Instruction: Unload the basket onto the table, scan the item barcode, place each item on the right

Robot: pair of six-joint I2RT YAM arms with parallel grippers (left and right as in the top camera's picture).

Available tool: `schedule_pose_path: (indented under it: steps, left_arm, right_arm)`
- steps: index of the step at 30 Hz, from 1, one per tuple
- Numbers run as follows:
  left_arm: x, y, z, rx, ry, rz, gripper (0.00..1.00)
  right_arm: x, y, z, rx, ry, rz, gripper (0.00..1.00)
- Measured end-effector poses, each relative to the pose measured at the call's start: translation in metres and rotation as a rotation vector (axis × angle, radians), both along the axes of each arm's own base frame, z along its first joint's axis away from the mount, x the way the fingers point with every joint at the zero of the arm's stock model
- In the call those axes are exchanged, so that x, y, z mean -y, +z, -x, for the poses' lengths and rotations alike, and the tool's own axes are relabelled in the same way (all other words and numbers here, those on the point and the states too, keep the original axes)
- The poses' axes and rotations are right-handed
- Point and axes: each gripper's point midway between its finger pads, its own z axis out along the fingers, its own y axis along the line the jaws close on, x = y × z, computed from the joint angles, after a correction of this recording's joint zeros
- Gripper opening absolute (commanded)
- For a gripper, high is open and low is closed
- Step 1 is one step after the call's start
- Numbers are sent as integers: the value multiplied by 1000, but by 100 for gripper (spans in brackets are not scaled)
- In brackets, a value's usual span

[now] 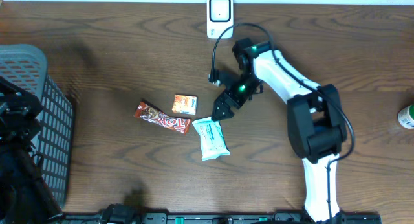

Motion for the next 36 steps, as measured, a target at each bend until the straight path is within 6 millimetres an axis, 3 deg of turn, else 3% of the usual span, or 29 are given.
schedule_pose_path:
  steps: [7, 14, 16, 17, 20, 23, 26, 36]
  left_arm:
    - [0, 0, 0, 0, 0, 0, 92]
    - [0, 0, 0, 0, 0, 0, 92]
    - [0, 0, 0, -1, 0, 0, 93]
    - [0, 0, 0, 0, 0, 0, 92]
    - [0, 0, 0, 0, 0, 0, 93]
    - [0, 0, 0, 0, 0, 0, 93]
    - [0, 0, 0, 1, 0, 0, 93]
    - [-1, 2, 6, 14, 0, 3, 93]
  right_arm:
    - [-10, -5, 28, -124, 52, -37, 99]
    - [-29, -5, 44, -130, 115, -66, 99]
    - [-33, -5, 46, -127, 127, -69, 72]
    - [-33, -7, 48, -121, 138, -63, 49]
    - [-30, -21, 57, -136, 160, -35, 1]
    - [-23, -37, 75, -189, 166, -6, 1]
    - [-23, -40, 84, -228, 154, -24, 1]
    - [-24, -34, 76, -268, 60, 48, 1]
